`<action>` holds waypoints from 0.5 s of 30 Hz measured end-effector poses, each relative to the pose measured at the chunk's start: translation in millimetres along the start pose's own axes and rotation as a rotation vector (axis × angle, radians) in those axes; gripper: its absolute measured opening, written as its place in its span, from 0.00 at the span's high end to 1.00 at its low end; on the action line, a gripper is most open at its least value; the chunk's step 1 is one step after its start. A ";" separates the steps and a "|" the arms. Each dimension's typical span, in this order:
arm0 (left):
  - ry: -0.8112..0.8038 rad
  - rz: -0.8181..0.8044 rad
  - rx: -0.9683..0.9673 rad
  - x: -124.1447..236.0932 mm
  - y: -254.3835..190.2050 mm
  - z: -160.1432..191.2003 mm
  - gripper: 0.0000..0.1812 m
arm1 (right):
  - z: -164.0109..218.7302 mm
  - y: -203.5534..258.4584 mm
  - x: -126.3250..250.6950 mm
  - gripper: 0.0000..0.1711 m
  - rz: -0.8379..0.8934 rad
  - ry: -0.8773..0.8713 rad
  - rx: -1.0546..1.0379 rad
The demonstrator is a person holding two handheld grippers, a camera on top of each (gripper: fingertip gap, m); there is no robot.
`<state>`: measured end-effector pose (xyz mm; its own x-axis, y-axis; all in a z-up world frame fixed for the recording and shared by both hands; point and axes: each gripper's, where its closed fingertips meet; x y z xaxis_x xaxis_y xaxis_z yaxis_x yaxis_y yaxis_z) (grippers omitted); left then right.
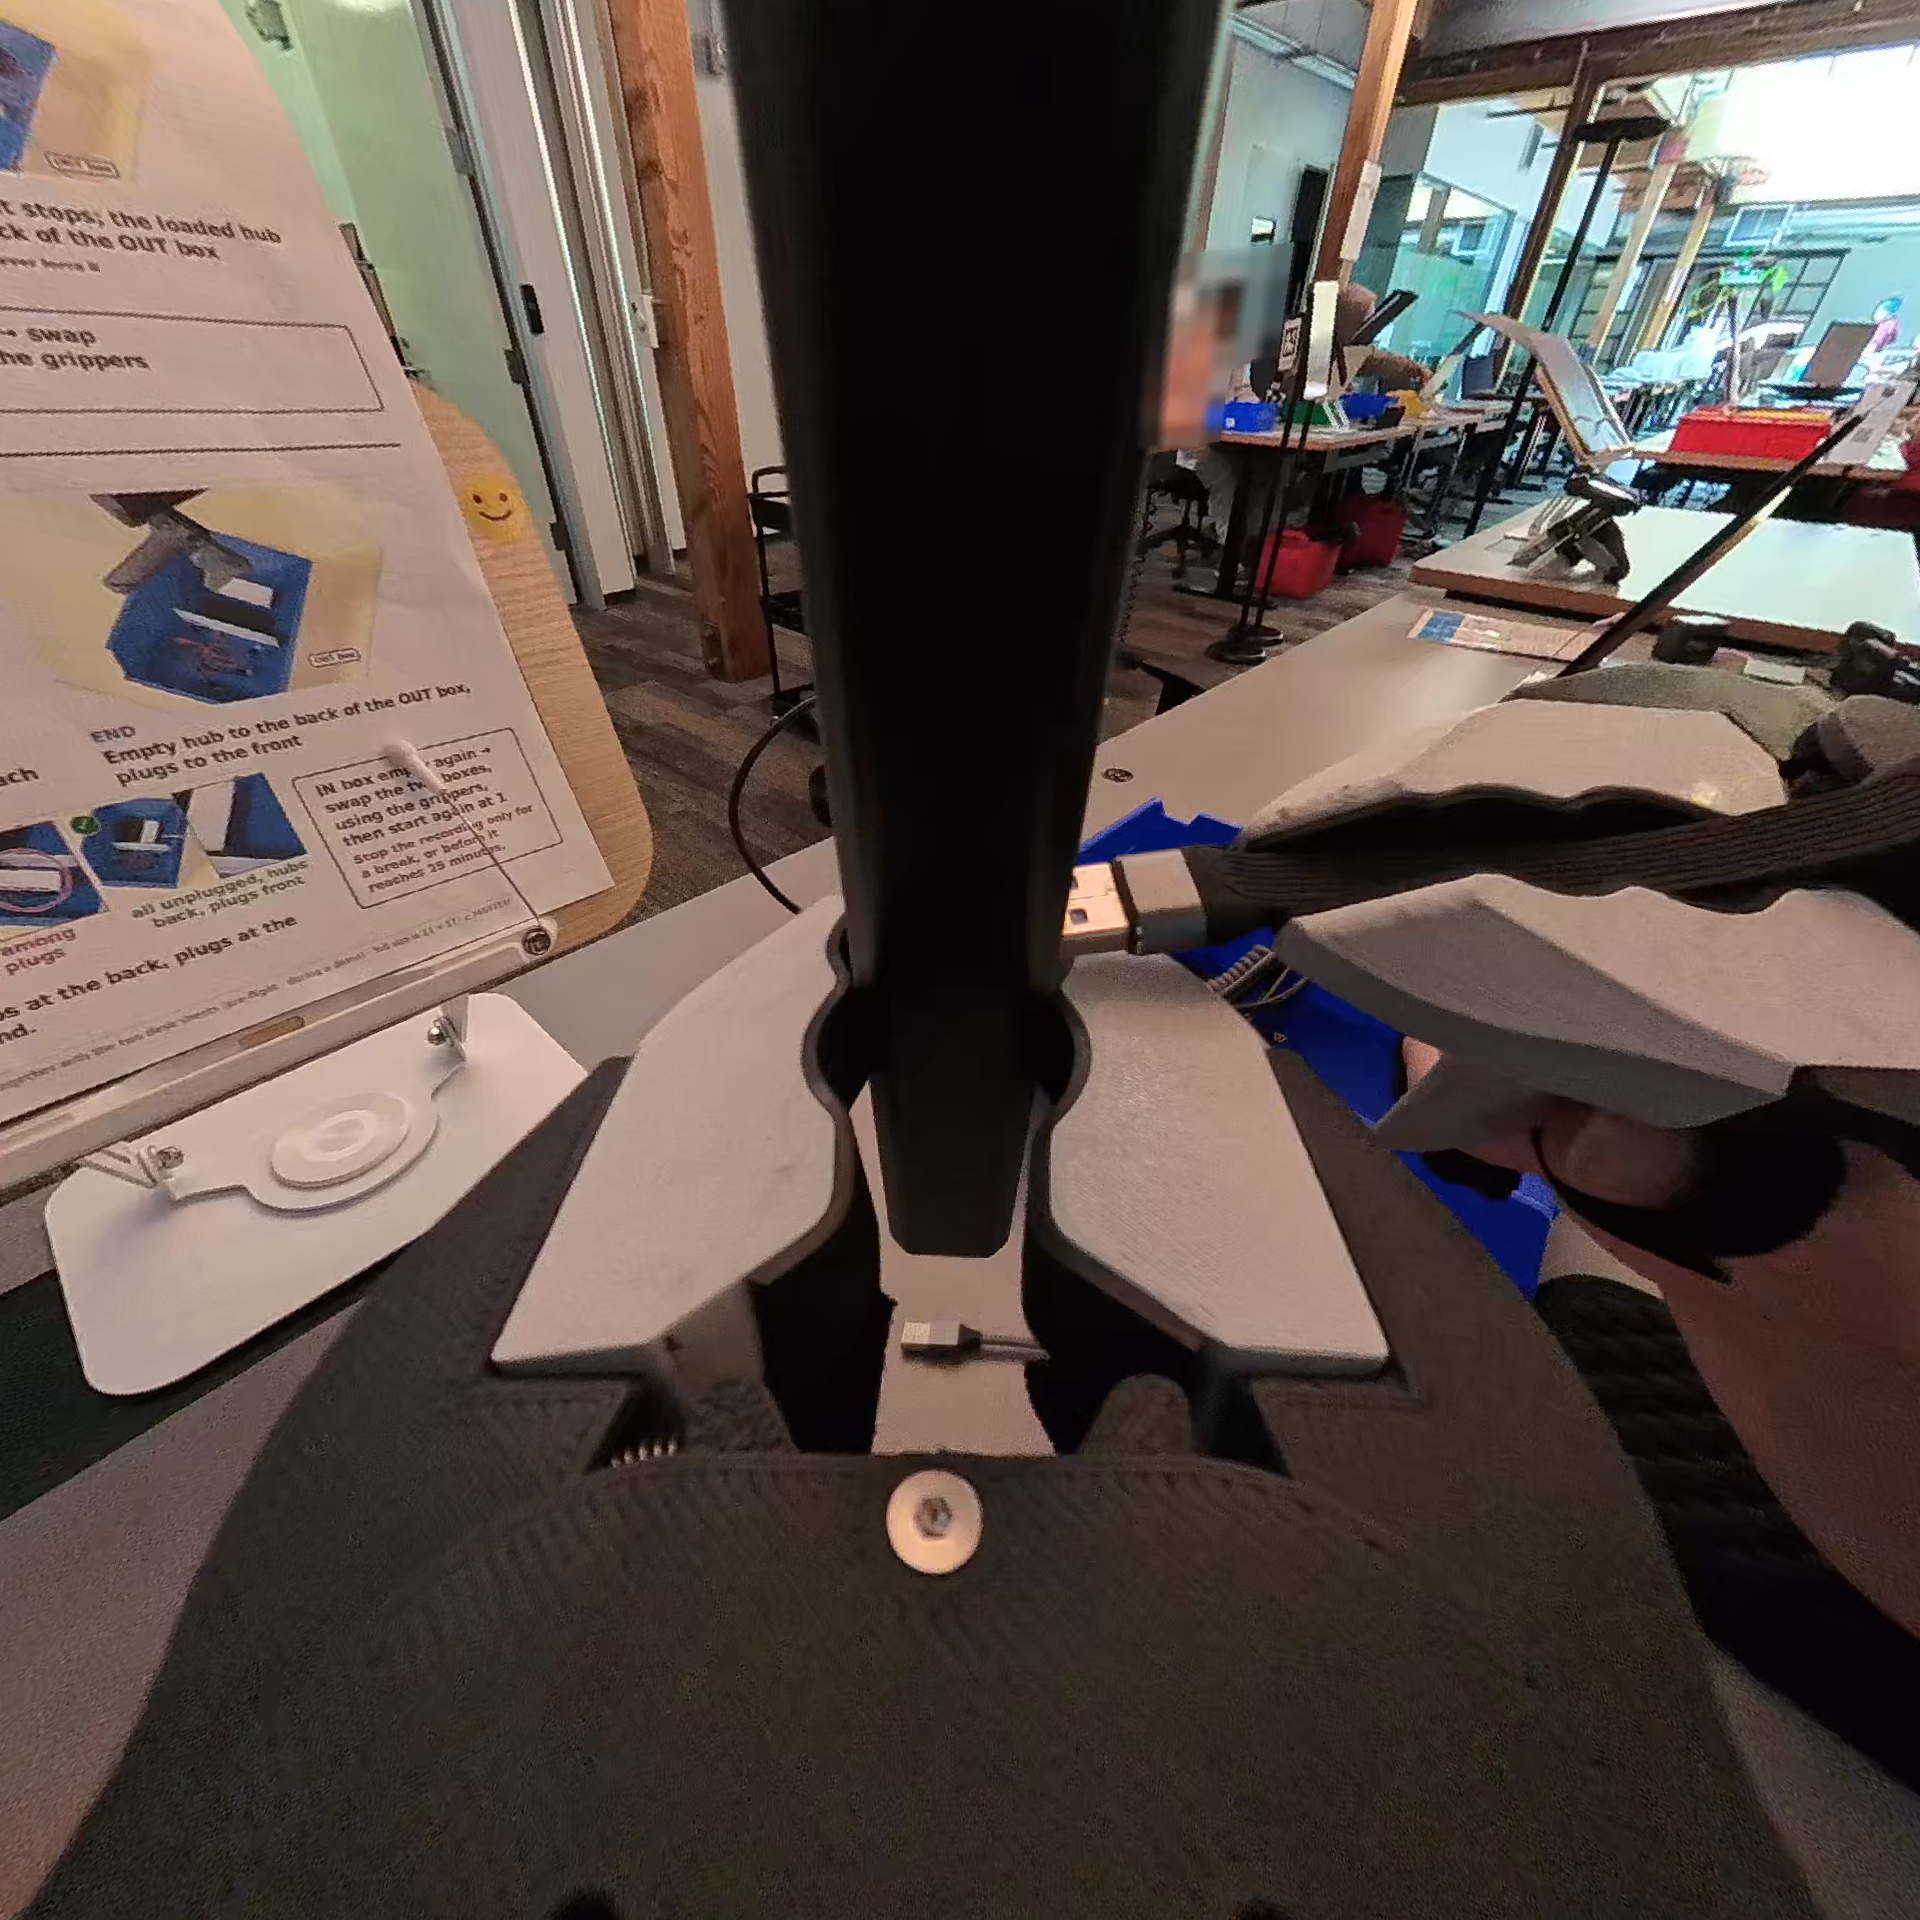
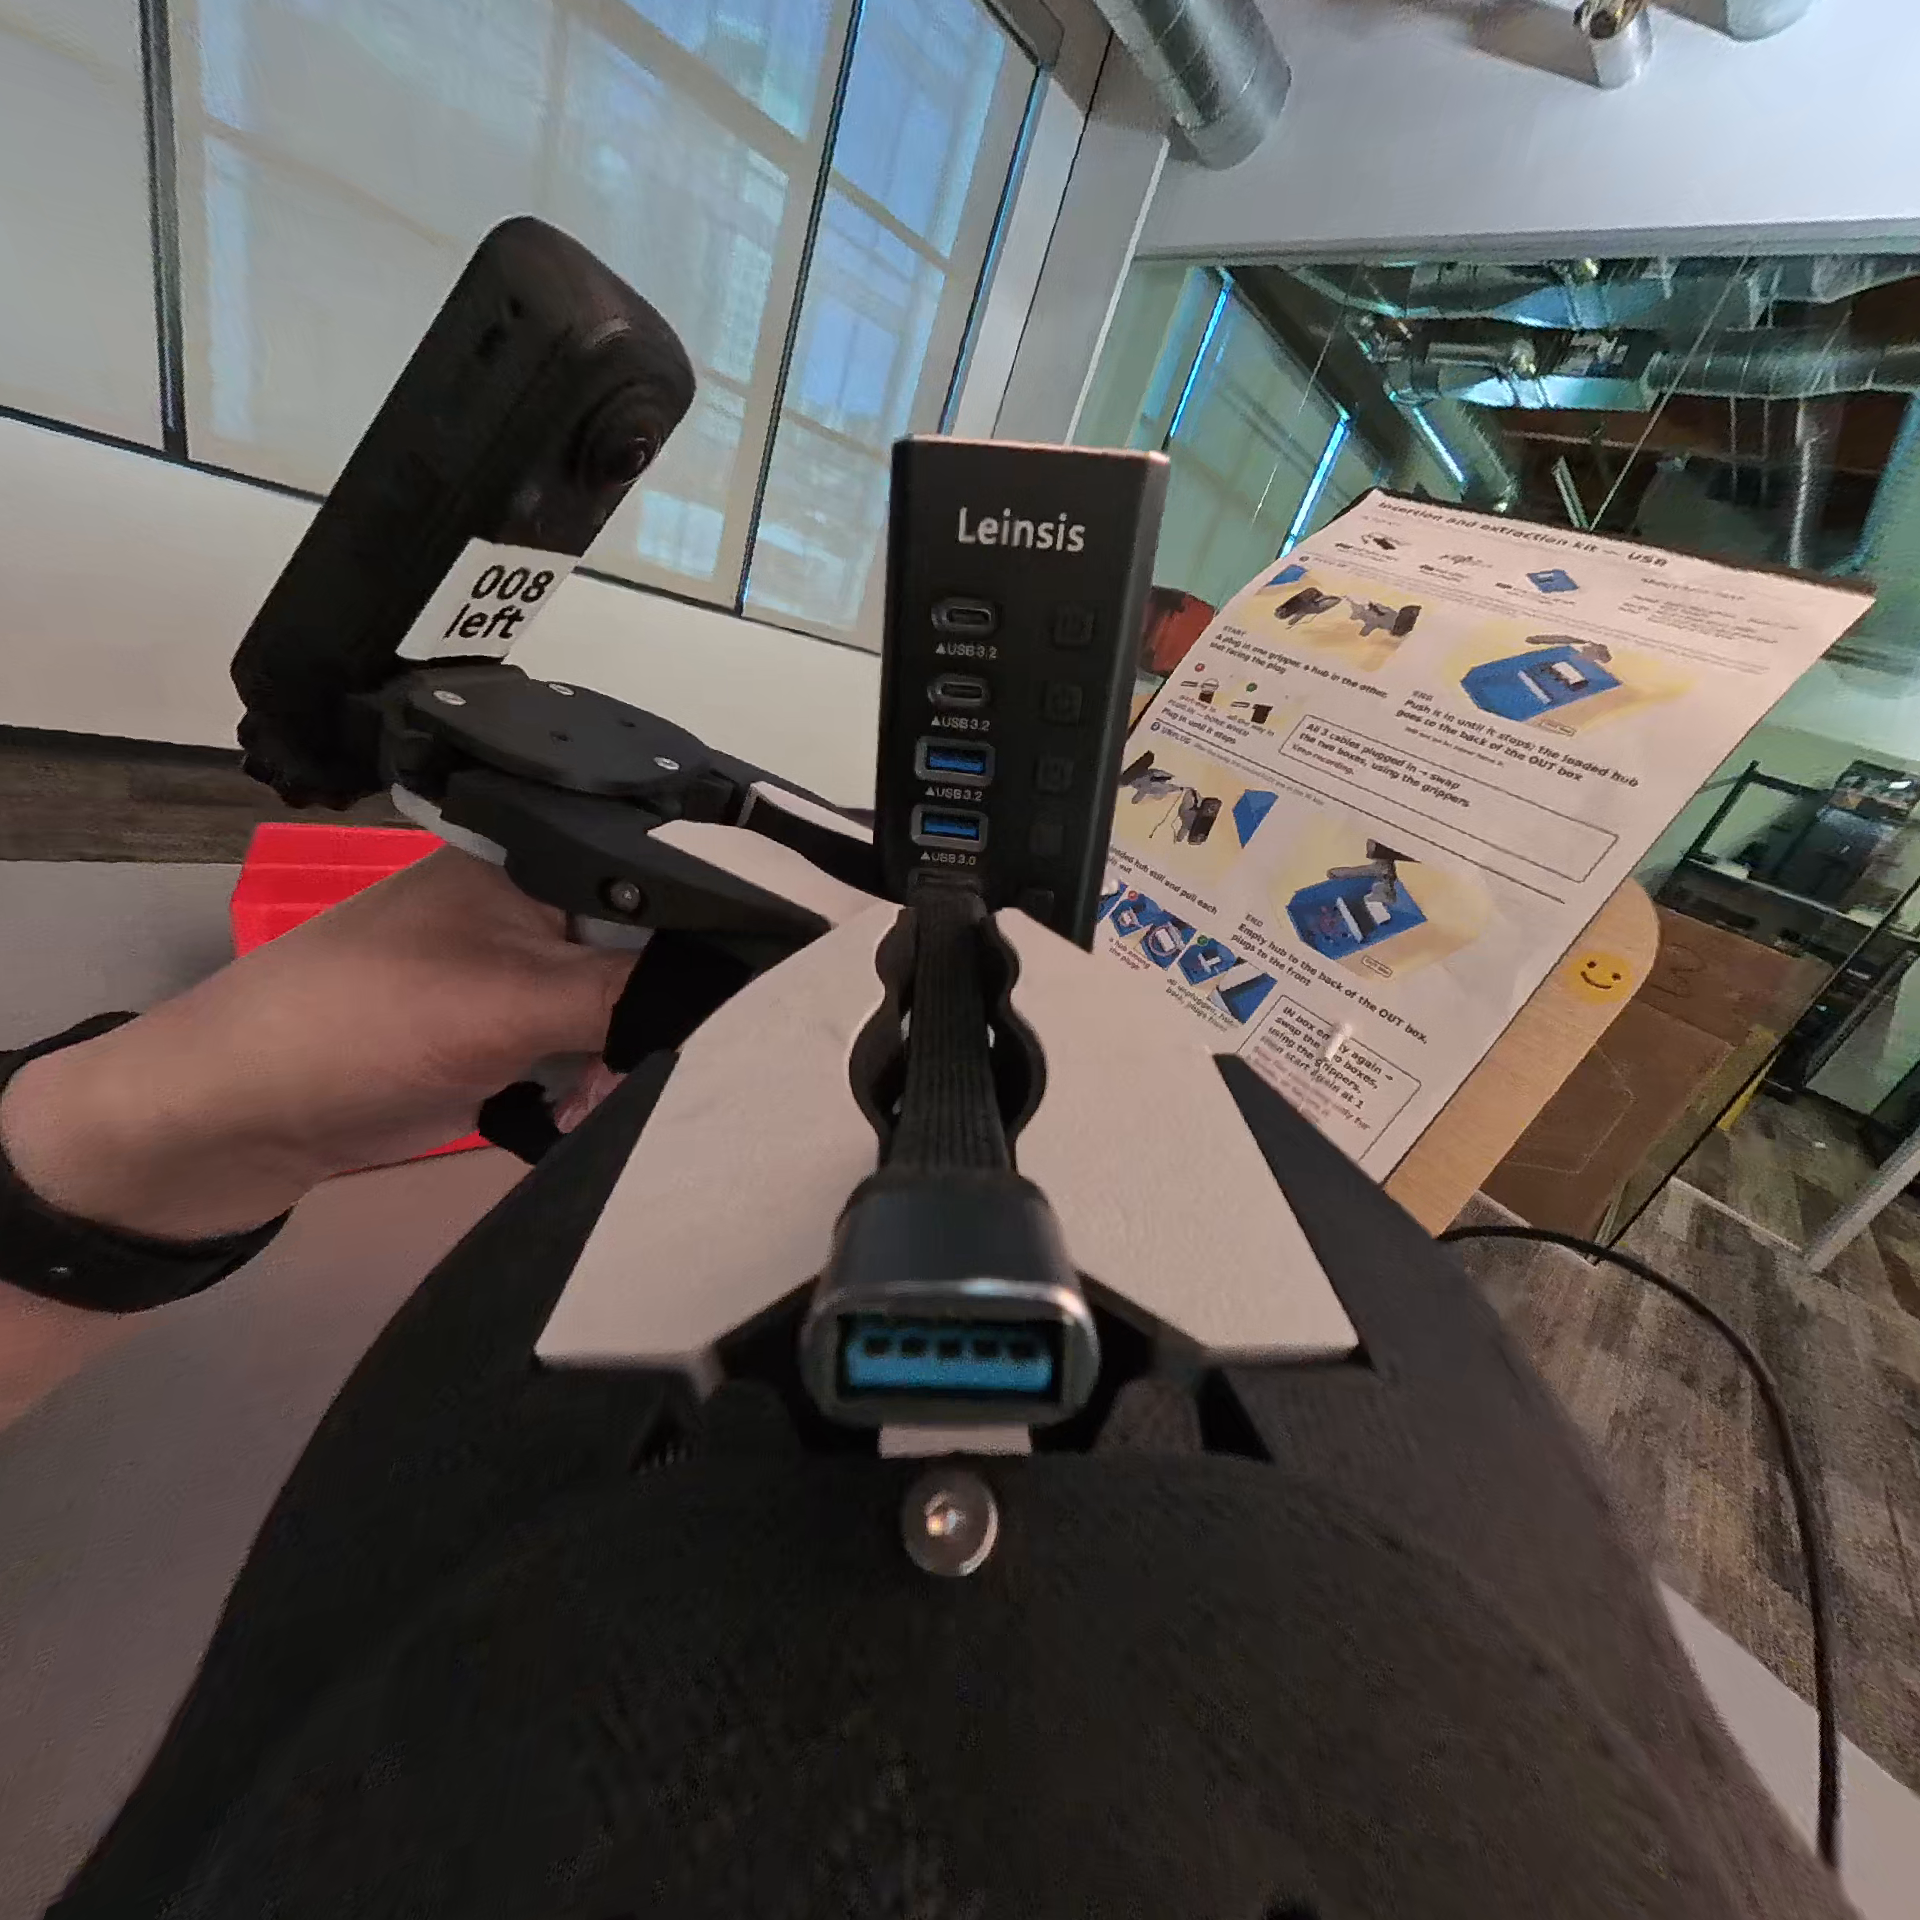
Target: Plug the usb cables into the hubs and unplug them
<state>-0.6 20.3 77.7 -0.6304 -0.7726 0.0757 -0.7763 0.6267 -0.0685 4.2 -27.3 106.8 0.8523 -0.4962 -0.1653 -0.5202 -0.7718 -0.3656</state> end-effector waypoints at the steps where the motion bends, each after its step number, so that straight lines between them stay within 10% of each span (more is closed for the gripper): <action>1: -0.003 0.005 0.006 0.3 -1.5 -0.6 0.84 | -1.9 0.5 0.5 0.93 0.006 -0.015 0.019; 15: -0.008 -0.160 -0.220 3.6 -0.8 -4.2 0.84 | 3.5 -1.3 1.7 0.93 -0.079 0.006 -0.096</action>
<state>-2.3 17.4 82.2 -0.5005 -0.8636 0.0603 -0.8489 0.5032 0.1614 6.4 -25.8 103.8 0.8909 -0.4341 -0.1338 -0.4541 -0.8432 -0.2876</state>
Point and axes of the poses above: each gripper's, where its closed fingertips meet, x back along the fingers, z out of its underside, y = z × x across the jaws, and after that the axes turned 3 degrees about x, right-handed
